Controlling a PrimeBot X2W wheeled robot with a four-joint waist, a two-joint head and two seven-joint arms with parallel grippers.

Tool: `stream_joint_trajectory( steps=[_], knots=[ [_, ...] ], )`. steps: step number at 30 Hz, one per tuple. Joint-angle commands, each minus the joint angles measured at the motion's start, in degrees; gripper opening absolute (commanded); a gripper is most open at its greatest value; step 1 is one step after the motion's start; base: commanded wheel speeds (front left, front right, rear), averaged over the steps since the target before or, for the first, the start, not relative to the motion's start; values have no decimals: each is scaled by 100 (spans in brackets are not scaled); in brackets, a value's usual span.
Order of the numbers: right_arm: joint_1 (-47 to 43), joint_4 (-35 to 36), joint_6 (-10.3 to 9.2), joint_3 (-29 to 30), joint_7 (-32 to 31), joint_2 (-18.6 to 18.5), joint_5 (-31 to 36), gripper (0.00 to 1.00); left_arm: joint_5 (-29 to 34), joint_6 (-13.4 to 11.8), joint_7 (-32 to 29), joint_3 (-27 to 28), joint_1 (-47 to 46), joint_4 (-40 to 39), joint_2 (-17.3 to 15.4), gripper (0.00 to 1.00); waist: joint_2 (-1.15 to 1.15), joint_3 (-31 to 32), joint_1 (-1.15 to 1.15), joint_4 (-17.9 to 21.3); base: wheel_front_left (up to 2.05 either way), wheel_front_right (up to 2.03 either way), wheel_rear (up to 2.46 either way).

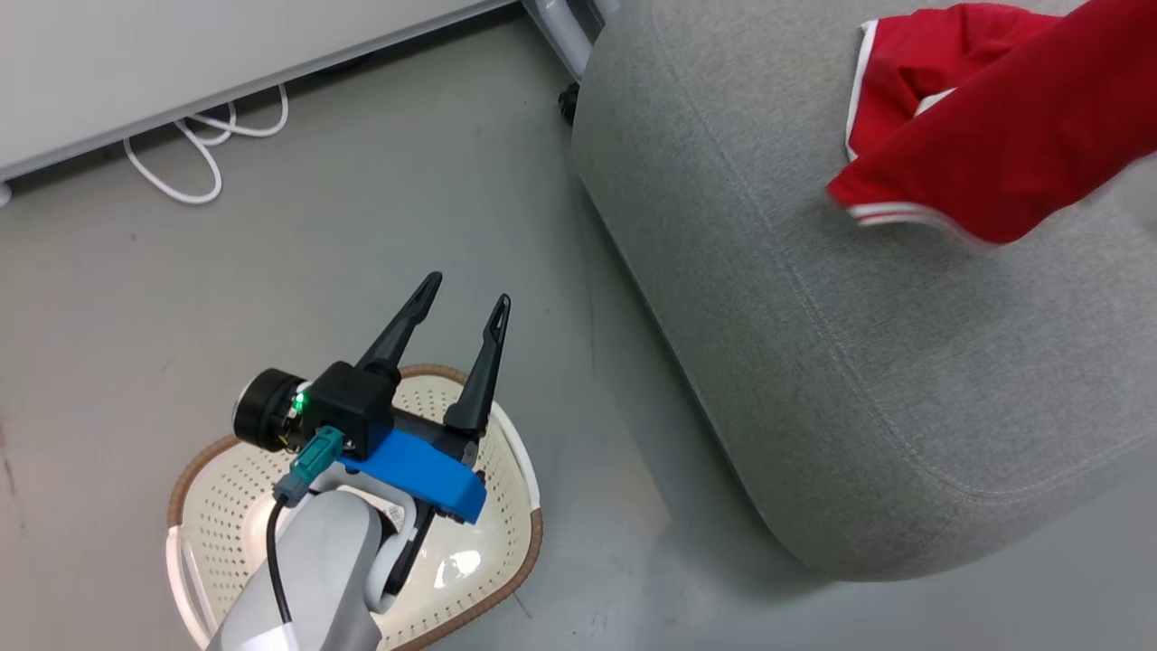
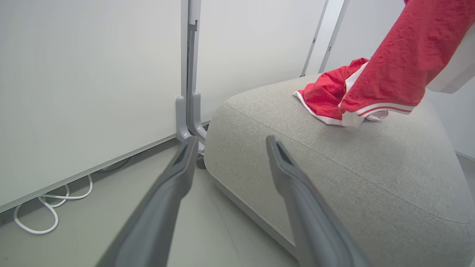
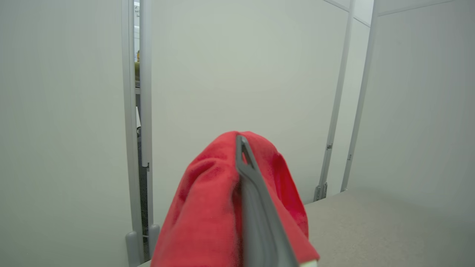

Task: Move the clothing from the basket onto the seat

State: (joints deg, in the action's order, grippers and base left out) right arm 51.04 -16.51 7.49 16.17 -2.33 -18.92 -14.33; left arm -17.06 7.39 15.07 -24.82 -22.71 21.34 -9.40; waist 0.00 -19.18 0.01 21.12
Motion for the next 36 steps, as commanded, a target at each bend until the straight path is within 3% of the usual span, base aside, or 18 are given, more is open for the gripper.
stream_joint_trajectory(
  steps=[1,8,13,21,29,30,31,32,33,36],
  knots=[
    [207,10,2,204,-26,-147,86,0,34,16,15,-15,-167,-67,-74,100,0,-352,-1,-235,0,0,0],
    [451,-342,2,1227,247,-573,202,0,97,16,16,-171,-582,-283,-181,100,0,-1003,-1,-637,0,0,0],
    [168,-952,2,1858,587,-404,257,0,164,16,15,-206,-830,-473,-257,100,0,-1445,-1,-890,0,0,0],
    [98,-2082,2,2045,959,-233,348,0,238,16,15,-238,-1033,-660,-289,100,0,-1817,-1,-1128,0,0,0],
    [303,-2799,1,1922,1223,-348,456,2,236,16,15,-207,-963,-618,-242,100,0,-1785,-1,-1216,0,0,0],
    [317,-2862,1,1892,1253,-356,457,32,233,16,15,-198,-951,-607,-237,100,0,-1772,-1,-1216,0,0,0],
    [334,-2917,1,1856,1274,-369,451,76,231,16,15,-187,-944,-594,-234,100,0,-1760,-1,-1214,0,0,0],
    [334,-2917,1,1856,1274,-369,451,76,231,16,15,-187,-944,-594,-234,100,0,-1760,-1,-1214,0,0,0],
    [346,-2988,2,1814,1268,-382,435,100,229,16,15,-181,-941,-582,-225,100,0,-1747,-1,-1211,0,0,0],
    [382,-3175,2,1677,1335,-476,344,100,242,16,15,-185,-946,-565,-181,100,0,-1709,-1,-1212,0,0,0]
  ],
)
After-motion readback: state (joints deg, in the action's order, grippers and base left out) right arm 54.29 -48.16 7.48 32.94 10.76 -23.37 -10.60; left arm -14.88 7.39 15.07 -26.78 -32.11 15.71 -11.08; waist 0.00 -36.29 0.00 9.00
